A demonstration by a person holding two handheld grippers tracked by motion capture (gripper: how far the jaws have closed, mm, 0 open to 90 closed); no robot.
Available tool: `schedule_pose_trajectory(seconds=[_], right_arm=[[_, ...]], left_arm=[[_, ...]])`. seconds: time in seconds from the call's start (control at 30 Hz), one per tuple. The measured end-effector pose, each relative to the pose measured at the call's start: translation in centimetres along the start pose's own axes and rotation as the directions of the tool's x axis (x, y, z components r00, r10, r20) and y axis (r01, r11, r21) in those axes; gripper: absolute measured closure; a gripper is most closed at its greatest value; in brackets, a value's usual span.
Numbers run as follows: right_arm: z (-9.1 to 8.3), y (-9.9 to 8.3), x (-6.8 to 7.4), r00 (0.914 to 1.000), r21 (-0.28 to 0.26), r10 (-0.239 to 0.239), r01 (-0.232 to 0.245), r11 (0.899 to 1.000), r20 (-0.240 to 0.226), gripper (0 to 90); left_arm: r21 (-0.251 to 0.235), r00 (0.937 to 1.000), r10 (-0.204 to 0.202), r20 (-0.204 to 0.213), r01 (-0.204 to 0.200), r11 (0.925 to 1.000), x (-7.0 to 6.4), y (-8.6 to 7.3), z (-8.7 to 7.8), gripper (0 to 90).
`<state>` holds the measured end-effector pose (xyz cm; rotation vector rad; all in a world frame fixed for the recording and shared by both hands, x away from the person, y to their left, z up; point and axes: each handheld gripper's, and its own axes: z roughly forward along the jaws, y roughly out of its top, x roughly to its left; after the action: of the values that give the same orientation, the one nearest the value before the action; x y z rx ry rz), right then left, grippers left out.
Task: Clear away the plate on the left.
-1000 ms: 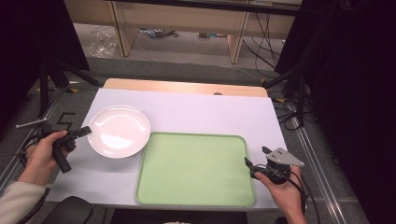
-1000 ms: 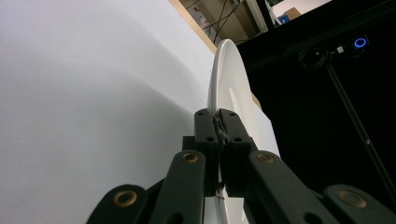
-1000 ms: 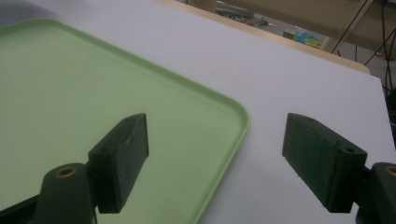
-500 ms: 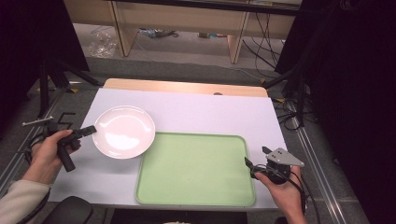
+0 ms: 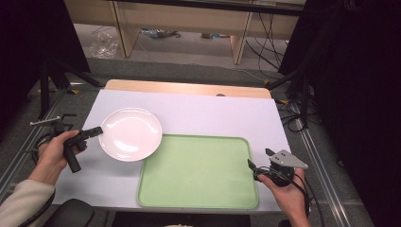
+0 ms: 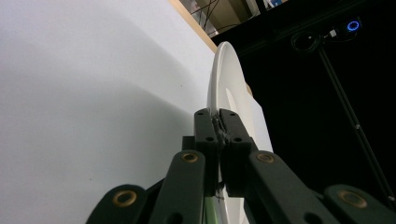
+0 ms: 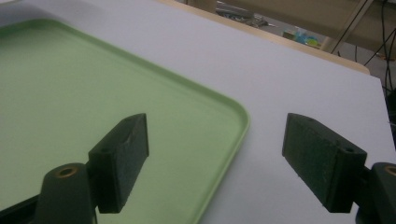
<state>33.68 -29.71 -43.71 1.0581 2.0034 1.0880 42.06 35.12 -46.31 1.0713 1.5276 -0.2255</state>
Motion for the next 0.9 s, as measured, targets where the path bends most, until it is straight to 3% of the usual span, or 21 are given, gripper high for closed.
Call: schedule_pose_trajectory(seconds=[0.9], right_arm=[[0.0, 0.0, 0.1, 0.9999, 0.010, 0.013, -0.013, 1.000, -0.009, 23.6]], left_arm=[[0.034, 1.0000, 0.000, 0.002, 0.000, 0.9994, -1.1, -0.3, 1.9, 86.6]])
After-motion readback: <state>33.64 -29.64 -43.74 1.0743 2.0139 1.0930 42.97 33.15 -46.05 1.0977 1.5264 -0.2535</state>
